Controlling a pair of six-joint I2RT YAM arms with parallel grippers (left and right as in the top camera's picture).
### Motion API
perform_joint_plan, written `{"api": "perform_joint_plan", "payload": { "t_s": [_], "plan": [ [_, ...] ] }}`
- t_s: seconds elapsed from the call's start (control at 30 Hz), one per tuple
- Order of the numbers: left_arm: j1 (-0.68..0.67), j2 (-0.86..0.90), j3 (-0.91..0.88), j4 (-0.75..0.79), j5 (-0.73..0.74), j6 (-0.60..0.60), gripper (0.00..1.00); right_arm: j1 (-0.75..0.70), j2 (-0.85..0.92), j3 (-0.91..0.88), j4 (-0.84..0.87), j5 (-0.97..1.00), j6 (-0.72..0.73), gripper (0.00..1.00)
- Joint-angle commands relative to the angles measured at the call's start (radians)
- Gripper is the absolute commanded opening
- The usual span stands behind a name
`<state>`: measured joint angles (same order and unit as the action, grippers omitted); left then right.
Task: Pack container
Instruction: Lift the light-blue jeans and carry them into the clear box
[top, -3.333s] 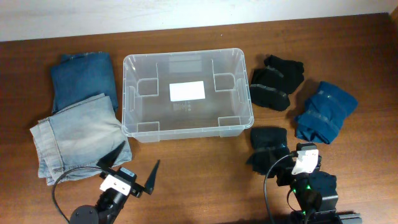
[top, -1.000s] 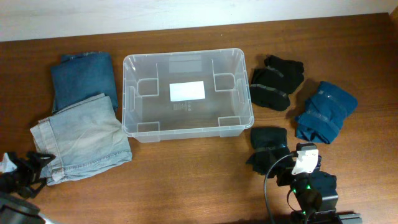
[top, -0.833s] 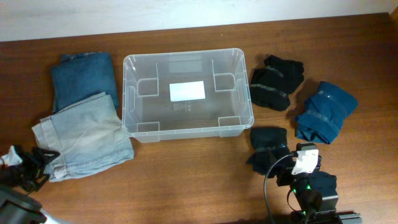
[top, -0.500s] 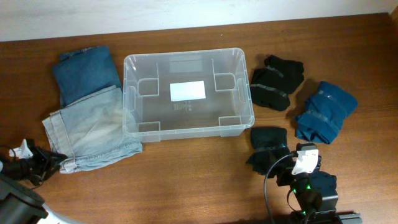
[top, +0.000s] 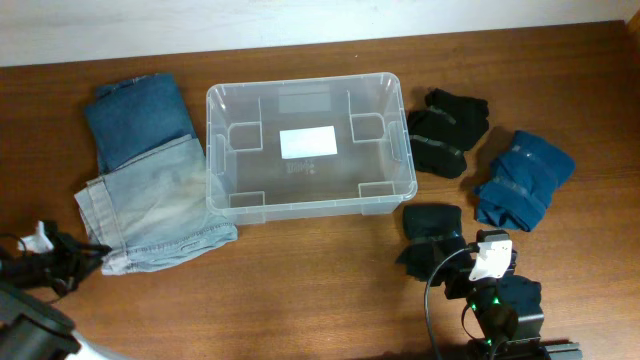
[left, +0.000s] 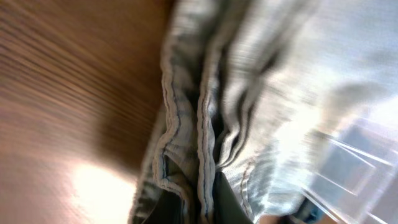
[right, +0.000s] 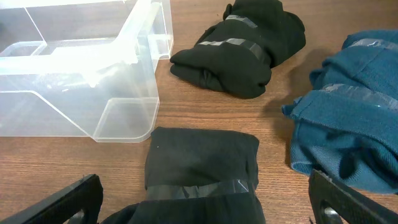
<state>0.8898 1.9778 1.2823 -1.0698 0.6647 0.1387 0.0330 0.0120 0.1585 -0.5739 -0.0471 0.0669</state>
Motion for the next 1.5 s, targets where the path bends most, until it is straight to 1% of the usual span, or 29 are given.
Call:
{"api": "perform_joint_plan", "payload": {
  "t_s": [0.0, 0.13, 0.17, 0.27, 0.4, 0.47, 0.53, 0.6, 0.63, 0.7, 0.77, 0.8, 0.9, 1.03, 1.13, 1.23, 1.3, 1.47],
  "plan": [
    [-0.017, -0.185, 0.117, -0.073, 0.119, 0.008, 0.0, -0.007, -0.008, -0.007, 0.002, -0.002, -0.007, 0.98],
    [-0.017, -0.344, 0.221, -0.174, 0.149, -0.002, 0.0, -0.007, -0.008, -0.007, 0.003, -0.002, -0.007, 0.98],
    [-0.017, -0.4, 0.253, -0.194, 0.171, -0.029, 0.0, -0.007, -0.008, -0.007, 0.003, -0.002, -0.007, 0.98],
    [-0.028, -0.501, 0.293, -0.2, 0.23, -0.076, 0.0, -0.007, -0.008, -0.007, 0.002, -0.002, -0.007, 0.98],
    [-0.093, -0.623, 0.323, -0.172, 0.309, -0.165, 0.0, -0.007, -0.008, -0.007, 0.003, -0.002, -0.007, 0.98],
    [-0.148, -0.672, 0.323, -0.122, 0.349, -0.23, 0.0, -0.007, -0.008, -0.007, 0.003, -0.002, -0.007, 0.98],
    [-0.237, -0.719, 0.323, -0.024, 0.391, -0.316, 0.0, -0.007, -0.008, -0.007, 0.002, -0.002, -0.007, 0.98],
    [-0.328, -0.747, 0.323, 0.078, 0.394, -0.405, 0.0, -0.007, -0.008, -0.007, 0.002, -0.002, -0.007, 0.98],
    [-0.438, -0.766, 0.323, 0.212, 0.389, -0.47, 0.0, -0.007, -0.008, -0.007, 0.003, -0.002, -0.007, 0.98],
    [-0.562, -0.77, 0.323, 0.336, 0.35, -0.533, 0.01, -0.007, -0.008, -0.007, 0.002, -0.002, -0.007, 0.98],
    [-0.685, -0.763, 0.323, 0.436, 0.286, -0.554, 0.0, -0.007, -0.008, -0.007, 0.003, -0.002, -0.007, 0.98],
    [-0.819, -0.743, 0.323, 0.486, 0.169, -0.554, 0.0, -0.007, -0.008, -0.007, 0.002, -0.002, -0.007, 0.98],
    [-1.009, -0.681, 0.323, 0.534, 0.021, -0.554, 0.0, -0.007, -0.008, -0.007, 0.002, -0.002, -0.007, 0.98],
    [-1.19, -0.554, 0.323, 0.618, -0.07, -0.576, 0.0, -0.007, -0.008, -0.007, 0.002, -0.002, -0.007, 0.98],
    [-1.283, -0.444, 0.323, 0.665, -0.145, -0.648, 0.0, -0.007, -0.008, -0.007, 0.002, -0.002, -0.007, 0.98],
    [-1.325, -0.376, 0.323, 0.666, -0.211, -0.701, 0.0, -0.007, -0.008, -0.007, 0.002, -0.002, -0.007, 0.98],
    [-1.35, -0.335, 0.323, 0.666, -0.26, -0.711, 0.0, -0.007, -0.008, -0.007, 0.002, -0.002, -0.007, 0.98],
    [-1.385, -0.281, 0.323, 0.67, -0.327, -0.711, 0.0, -0.007, -0.008, -0.007, 0.002, -0.002, -0.007, 0.99]
  ]
}}
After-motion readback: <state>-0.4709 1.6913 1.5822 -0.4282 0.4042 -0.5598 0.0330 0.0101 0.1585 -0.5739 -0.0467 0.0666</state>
